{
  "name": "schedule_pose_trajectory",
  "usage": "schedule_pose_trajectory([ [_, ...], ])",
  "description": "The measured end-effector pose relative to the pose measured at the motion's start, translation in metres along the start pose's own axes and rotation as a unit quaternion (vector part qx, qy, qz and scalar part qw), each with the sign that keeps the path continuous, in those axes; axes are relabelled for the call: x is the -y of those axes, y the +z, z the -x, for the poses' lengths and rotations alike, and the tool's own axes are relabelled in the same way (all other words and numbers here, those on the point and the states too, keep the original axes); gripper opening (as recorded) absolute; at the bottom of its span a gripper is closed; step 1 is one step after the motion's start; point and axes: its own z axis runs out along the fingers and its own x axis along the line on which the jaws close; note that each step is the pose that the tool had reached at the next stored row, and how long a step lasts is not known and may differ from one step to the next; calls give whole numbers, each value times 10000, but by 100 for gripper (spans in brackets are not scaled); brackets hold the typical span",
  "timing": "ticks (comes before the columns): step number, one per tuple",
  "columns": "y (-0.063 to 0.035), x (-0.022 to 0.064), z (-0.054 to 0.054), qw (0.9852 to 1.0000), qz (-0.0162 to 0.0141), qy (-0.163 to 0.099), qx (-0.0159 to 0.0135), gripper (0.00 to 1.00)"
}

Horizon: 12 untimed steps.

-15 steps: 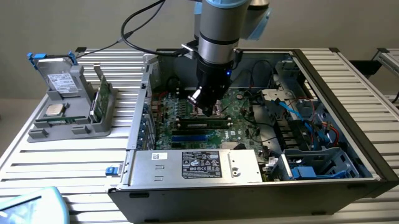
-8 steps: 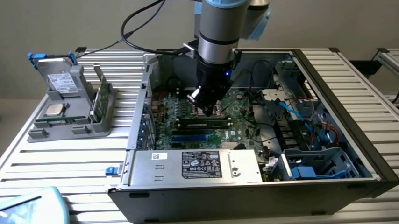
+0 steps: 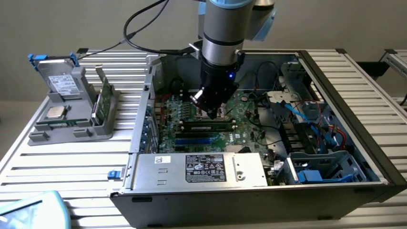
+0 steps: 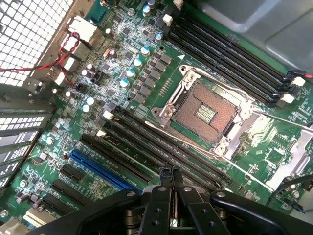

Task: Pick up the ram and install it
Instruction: 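Press down the ram until it locks into place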

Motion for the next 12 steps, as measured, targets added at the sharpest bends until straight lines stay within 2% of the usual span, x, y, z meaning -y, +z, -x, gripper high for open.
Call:
schedule_pose_trajectory([
  [6, 0, 0, 0, 9996, -6, 284, 7, 11],
  [12, 0, 0, 0, 9984, -12, 570, 15, 11],
])
